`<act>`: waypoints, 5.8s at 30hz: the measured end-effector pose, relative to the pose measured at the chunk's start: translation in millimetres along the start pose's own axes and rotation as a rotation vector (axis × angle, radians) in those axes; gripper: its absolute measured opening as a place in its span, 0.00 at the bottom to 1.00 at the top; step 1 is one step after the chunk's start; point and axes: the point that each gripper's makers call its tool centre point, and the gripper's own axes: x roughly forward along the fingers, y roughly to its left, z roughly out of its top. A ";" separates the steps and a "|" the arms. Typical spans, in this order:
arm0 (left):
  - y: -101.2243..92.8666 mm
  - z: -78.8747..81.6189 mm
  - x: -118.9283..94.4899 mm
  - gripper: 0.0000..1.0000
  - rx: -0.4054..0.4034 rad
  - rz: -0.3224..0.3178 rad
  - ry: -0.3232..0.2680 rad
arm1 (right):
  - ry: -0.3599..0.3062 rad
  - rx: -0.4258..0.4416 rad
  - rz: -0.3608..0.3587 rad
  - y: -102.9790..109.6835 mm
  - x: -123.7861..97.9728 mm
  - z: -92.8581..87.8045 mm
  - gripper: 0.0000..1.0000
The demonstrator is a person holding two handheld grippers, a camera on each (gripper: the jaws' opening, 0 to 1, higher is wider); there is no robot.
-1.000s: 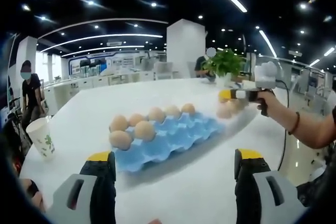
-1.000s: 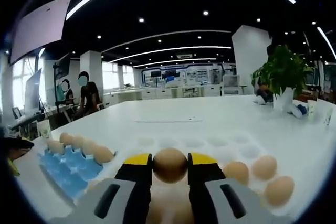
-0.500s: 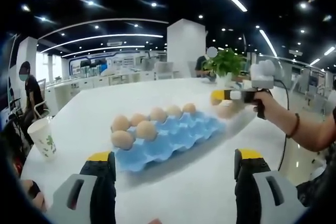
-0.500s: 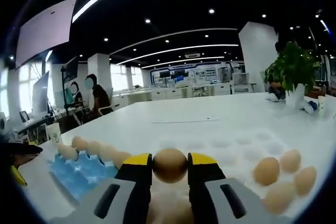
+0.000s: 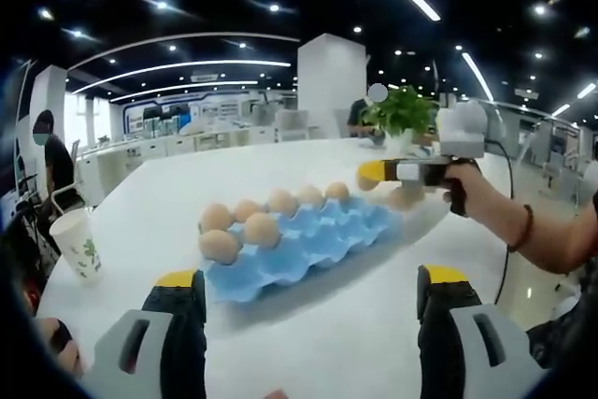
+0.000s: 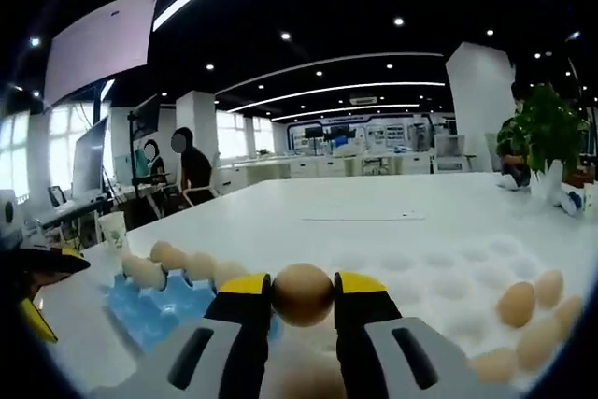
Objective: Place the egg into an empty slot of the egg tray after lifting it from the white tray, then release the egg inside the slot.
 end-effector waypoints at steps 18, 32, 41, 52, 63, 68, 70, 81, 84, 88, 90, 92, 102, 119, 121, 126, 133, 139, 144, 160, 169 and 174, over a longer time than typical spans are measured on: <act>4.5 -4.3 -5.4 0.96 -0.008 0.007 0.000 | 0.005 0.016 0.123 54.3 14.7 2.6 0.27; 8.6 -5.4 -8.0 0.96 -0.010 0.016 0.002 | 0.011 0.002 0.201 90.1 22.0 2.4 0.27; 9.9 -5.4 -7.1 0.95 -0.011 0.016 0.004 | 0.020 -0.015 0.240 107.1 24.8 -1.8 0.27; 12.4 -8.2 -7.0 0.95 -0.013 0.020 0.011 | 0.054 -0.040 0.280 120.8 31.5 -14.4 0.27; 13.7 -8.5 -6.6 0.95 -0.008 0.020 0.015 | 0.093 -0.053 0.298 127.0 34.8 -28.5 0.27; 14.5 -9.0 -7.1 0.95 -0.004 0.023 0.018 | 0.101 -0.048 0.302 129.0 34.7 -33.4 0.28; 15.2 -9.0 -7.7 0.95 -0.006 0.024 0.017 | 0.100 -0.052 0.303 129.3 34.9 -34.2 0.28; 15.1 -9.0 -8.9 0.95 -0.007 0.025 0.017 | 0.100 -0.064 0.304 129.6 34.5 -34.5 0.28; 14.0 -8.1 -9.0 0.95 -0.010 0.021 0.012 | 0.097 -0.062 0.304 130.0 34.3 -34.9 0.28; 13.2 -8.8 -8.8 0.95 -0.007 0.020 0.015 | 0.092 -0.058 0.307 130.6 34.0 -34.7 0.28; 12.9 -8.7 -8.8 0.95 -0.007 0.019 0.013 | 0.083 -0.044 0.308 130.3 33.7 -34.5 0.28; 13.1 -8.9 -8.9 0.95 -0.005 0.021 0.014 | 0.057 -0.051 0.321 132.2 32.3 -31.1 0.28; 11.8 -7.8 -9.0 0.95 -0.005 0.021 0.011 | 0.001 -0.115 0.318 134.2 30.0 -16.1 0.47; 10.0 -3.3 -9.1 0.97 -0.004 0.022 -0.003 | 0.028 -0.089 0.325 130.2 27.7 -14.2 0.76; 9.6 -2.7 -8.8 0.97 -0.004 0.021 -0.004 | 0.032 -0.089 0.328 127.1 28.7 -13.9 0.77; 8.1 -1.4 -7.3 0.97 -0.001 0.019 -0.002 | 0.045 -0.089 0.331 123.8 25.7 -15.2 0.79; 7.4 -0.1 -7.0 0.97 0.001 0.019 -0.002 | 0.044 -0.095 0.314 111.7 24.2 -11.6 0.79; 4.3 1.2 -7.3 0.97 0.004 0.017 -0.003 | 0.036 -0.101 0.292 100.7 22.6 -7.6 0.79; 2.8 2.6 -7.0 0.97 0.006 0.013 -0.005 | 0.029 -0.108 0.281 94.7 20.3 -4.1 0.79; -1.6 4.2 -5.6 0.97 0.007 0.005 -0.010 | 0.046 -0.109 0.229 62.8 14.5 -6.7 0.78; -4.4 3.6 -4.3 0.97 0.011 0.001 -0.007 | 0.054 -0.108 0.199 47.3 11.3 -6.1 0.77; -5.9 3.0 -3.7 0.96 0.015 0.000 -0.004 | 0.046 -0.106 0.184 38.6 7.3 -3.7 0.77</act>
